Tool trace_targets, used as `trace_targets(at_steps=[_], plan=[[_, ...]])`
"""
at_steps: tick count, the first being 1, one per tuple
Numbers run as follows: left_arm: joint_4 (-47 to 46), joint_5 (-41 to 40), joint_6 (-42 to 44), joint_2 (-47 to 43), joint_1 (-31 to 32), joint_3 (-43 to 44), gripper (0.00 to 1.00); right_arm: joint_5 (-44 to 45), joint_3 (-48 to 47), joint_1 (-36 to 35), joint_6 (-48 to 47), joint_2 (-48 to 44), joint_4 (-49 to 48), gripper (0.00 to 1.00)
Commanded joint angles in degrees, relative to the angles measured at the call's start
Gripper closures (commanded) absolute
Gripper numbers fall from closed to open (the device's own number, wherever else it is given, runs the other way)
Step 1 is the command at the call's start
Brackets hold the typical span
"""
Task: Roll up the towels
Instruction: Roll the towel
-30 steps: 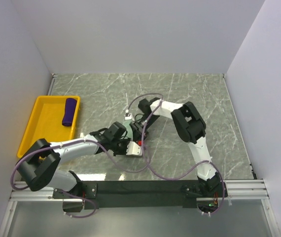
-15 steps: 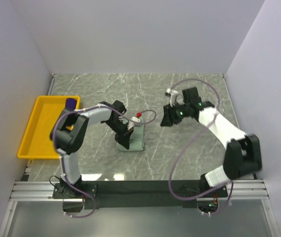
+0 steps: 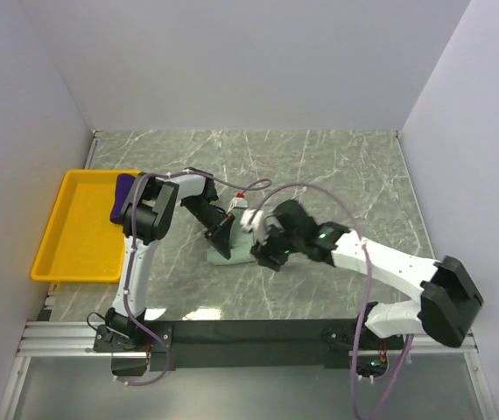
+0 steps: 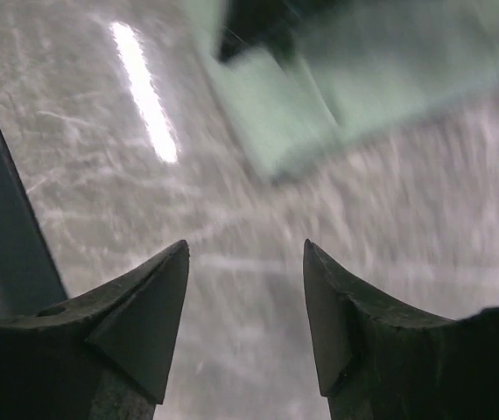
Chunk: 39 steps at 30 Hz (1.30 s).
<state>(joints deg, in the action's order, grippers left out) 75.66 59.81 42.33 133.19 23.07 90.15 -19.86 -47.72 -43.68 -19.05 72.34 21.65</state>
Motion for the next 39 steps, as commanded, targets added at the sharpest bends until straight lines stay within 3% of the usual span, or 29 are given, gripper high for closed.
trace_targets(at_steps=[1, 9, 15, 21, 23, 24, 26, 27, 29, 33, 39], plan=[[-5.6, -11.5, 3.2, 4.4, 0.0, -0.1, 0.93, 10.5, -2.3, -7.1, -8.6, 3.9, -10.9, 0.38], [-5.9, -11.3, 2.8, 5.4, -0.2, 0.5, 0.9, 17.4, -2.5, -17.6, -18.8, 13.3, -23.2, 0.4], [-6.3, -12.1, 2.2, 4.9, -0.6, -0.1, 0.88, 17.5, -1.8, -18.3, -22.8, 22.5, -26.2, 0.47], [-7.6, -12.6, 2.2, 3.0, -1.3, -2.1, 0.85, 17.4, -4.7, -16.7, -20.2, 28.3, -23.1, 0.51], [-7.4, -12.5, 2.4, 3.0, -1.4, -2.3, 0.85, 16.9, -5.4, -16.4, -19.5, 29.0, -22.1, 0.57], [-7.2, -12.6, 2.8, 3.0, -1.4, -2.3, 0.84, 16.5, -5.4, -16.3, -19.4, 29.5, -20.9, 0.7], [-7.2, -12.3, 3.0, 3.0, -1.6, -2.5, 0.84, 15.6, -6.1, -16.2, -18.9, 30.0, -19.5, 0.79], [-7.1, -12.1, 3.5, 2.6, -1.7, -2.6, 0.84, 15.0, -6.4, -15.9, -18.6, 30.2, -17.6, 0.91], [-6.8, -11.4, 4.0, 2.3, -2.2, -2.7, 0.84, 12.7, -7.9, -14.9, -16.7, 30.5, -15.1, 1.0], [-6.5, -11.4, 4.6, 1.6, -3.0, -3.0, 0.83, 4.7, -10.2, -10.9, -14.3, 29.4, -9.7, 1.0], [-6.6, -11.3, 5.6, 0.9, -3.8, -4.0, 0.79, 0.7, -13.5, -8.9, -12.9, 29.8, -4.4, 1.0]])
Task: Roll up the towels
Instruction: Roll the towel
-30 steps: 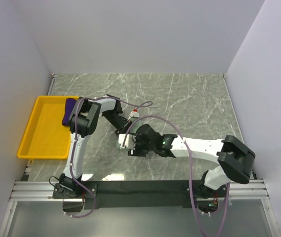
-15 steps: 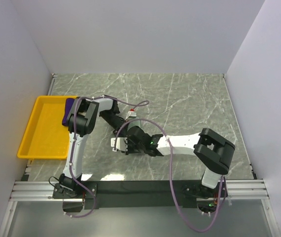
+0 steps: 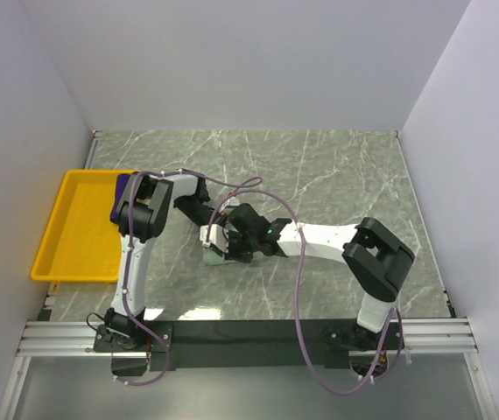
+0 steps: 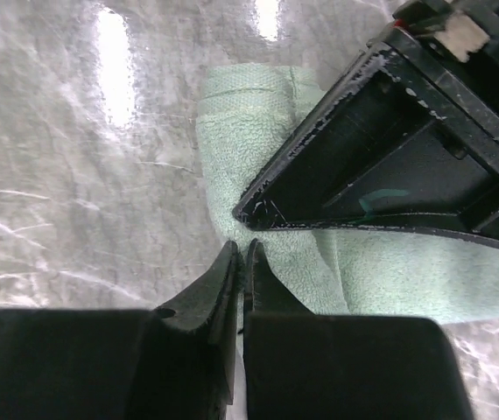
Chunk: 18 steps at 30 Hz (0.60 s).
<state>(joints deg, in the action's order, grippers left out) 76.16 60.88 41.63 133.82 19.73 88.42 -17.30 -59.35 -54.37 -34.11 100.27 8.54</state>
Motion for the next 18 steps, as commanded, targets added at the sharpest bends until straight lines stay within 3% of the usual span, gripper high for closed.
trace_targets(at_steps=[1, 4, 9, 18], plan=[[-7.8, -12.2, 6.4, -0.2, -0.7, -3.0, 0.77, -3.2, -4.0, 2.1, 2.0, 2.6, 10.1, 1.0], [-9.5, -11.2, 6.4, -3.7, -1.7, -4.7, 0.62, -6.9, -7.2, 3.0, 2.6, 4.9, 14.7, 1.0], [-9.0, -7.3, 6.7, -8.7, -7.0, -5.5, 0.46, -11.2, -9.4, 6.0, 4.7, 6.3, 17.9, 1.0], [-11.0, -2.4, 2.7, -19.5, -19.1, -5.3, 0.42, -19.8, -14.6, 9.3, 5.9, 10.8, 24.9, 1.0]])
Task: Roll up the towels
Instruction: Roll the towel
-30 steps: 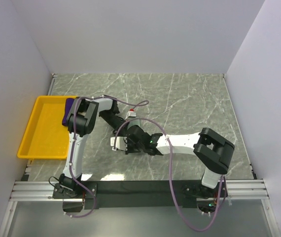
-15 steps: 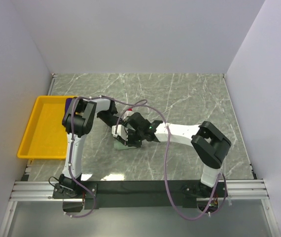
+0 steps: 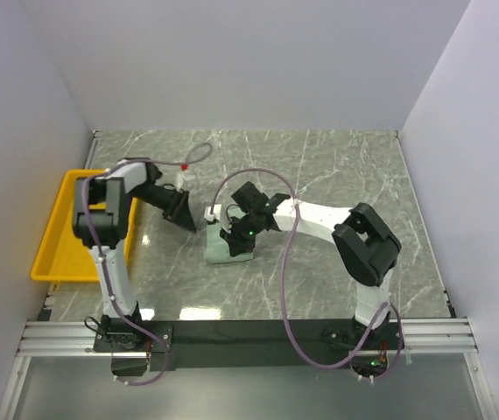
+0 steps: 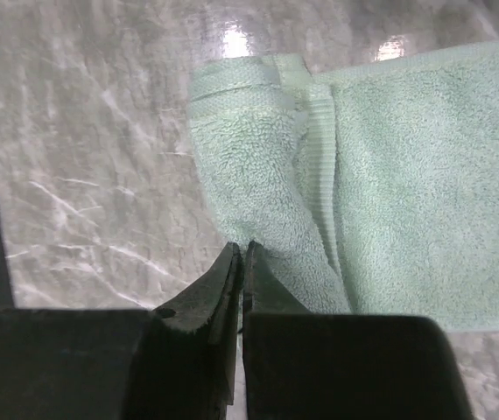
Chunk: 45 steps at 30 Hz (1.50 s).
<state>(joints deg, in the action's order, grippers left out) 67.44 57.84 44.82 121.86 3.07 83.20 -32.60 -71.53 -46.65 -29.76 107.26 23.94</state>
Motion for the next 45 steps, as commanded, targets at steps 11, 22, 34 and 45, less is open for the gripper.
trace_targets(at_steps=[11, 22, 34, 45], plan=[[-32.0, -17.9, -1.2, -45.5, -1.2, -29.9, 0.4, -21.3, -20.2, 6.8, 6.6, 21.3, 27.3, 1.0], [-52.4, -34.6, 4.1, -58.1, 29.5, -48.4, 0.28, -26.8, -27.9, 10.5, 11.7, 33.0, 30.7, 1.0], [-66.3, -44.5, 9.1, -44.0, 41.0, -51.4, 0.39, -27.0, -29.7, 11.8, 11.7, 36.5, 30.1, 1.0], [-53.9, -42.5, 3.6, -36.7, 41.1, -46.5, 0.82, -24.3, -25.1, 14.9, 9.6, 27.4, 27.5, 0.82]])
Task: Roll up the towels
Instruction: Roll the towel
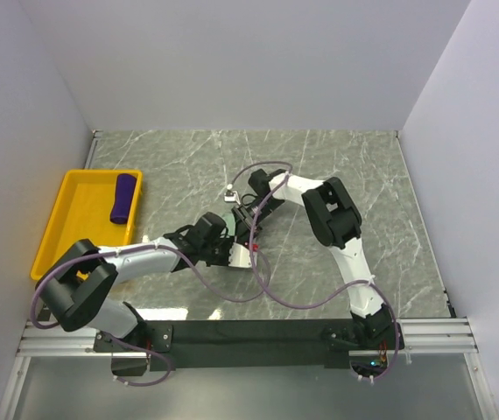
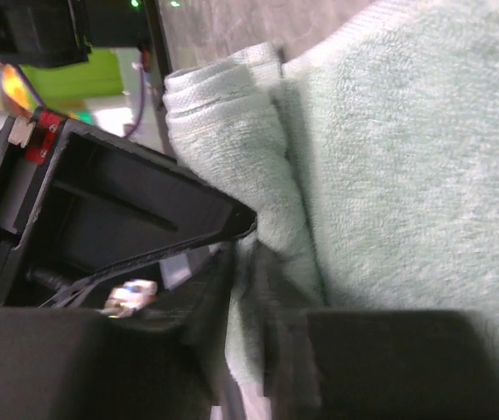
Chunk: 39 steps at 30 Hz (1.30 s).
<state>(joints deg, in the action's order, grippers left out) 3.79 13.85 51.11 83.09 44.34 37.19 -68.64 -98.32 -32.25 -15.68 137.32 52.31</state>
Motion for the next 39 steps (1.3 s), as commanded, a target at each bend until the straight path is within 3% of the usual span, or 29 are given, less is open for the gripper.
trace_targets(at_steps=[1, 4, 11, 17, 19, 20, 24, 26, 30, 39], plan=[[12.3, 2.1, -3.0, 2.0, -0.2, -0.5, 0.84, 12.7, 1.4, 1.0, -5.1, -3.3, -0.7, 0.73], [18.0, 5.0, -2.9, 1.3, -0.6, 0.3, 0.89, 16.7, -0.9, 3.0, -6.0, -5.7, -0.1, 0.61], [30.8, 13.4, -2.0, 5.2, -5.0, 6.0, 0.98, 21.3, -7.1, 10.3, -3.6, -13.3, -1.6, 0.48], [43.7, 24.1, -4.9, 21.3, -14.1, 24.9, 0.98, 25.0, 4.4, 18.3, -4.6, -28.5, -4.3, 0.41], [47.2, 25.4, -5.5, 26.9, -15.9, 28.5, 0.97, 26.4, 9.4, 20.5, -5.4, -34.5, -4.3, 0.4], [48.7, 25.8, -5.1, 28.9, -16.4, 32.4, 0.96, 27.8, 12.9, 21.6, -6.2, -36.7, -4.6, 0.34], [54.8, 25.9, -4.1, 38.1, -18.1, 41.1, 0.96, 38.6, 23.2, 21.7, -12.4, -48.3, -7.5, 0.33], [57.5, 25.6, -4.0, 43.0, -18.8, 46.0, 0.96, 39.1, 26.6, 21.6, -13.8, -53.8, -7.8, 0.33], [61.9, 26.0, -4.8, 50.6, -19.5, 54.6, 0.95, 38.4, 32.0, 18.2, -13.0, -57.9, -8.9, 0.34], [66.0, 23.4, -8.4, 59.8, -19.6, 63.4, 0.92, 54.9, 31.5, -8.8, -13.8, -50.4, -24.2, 0.35]])
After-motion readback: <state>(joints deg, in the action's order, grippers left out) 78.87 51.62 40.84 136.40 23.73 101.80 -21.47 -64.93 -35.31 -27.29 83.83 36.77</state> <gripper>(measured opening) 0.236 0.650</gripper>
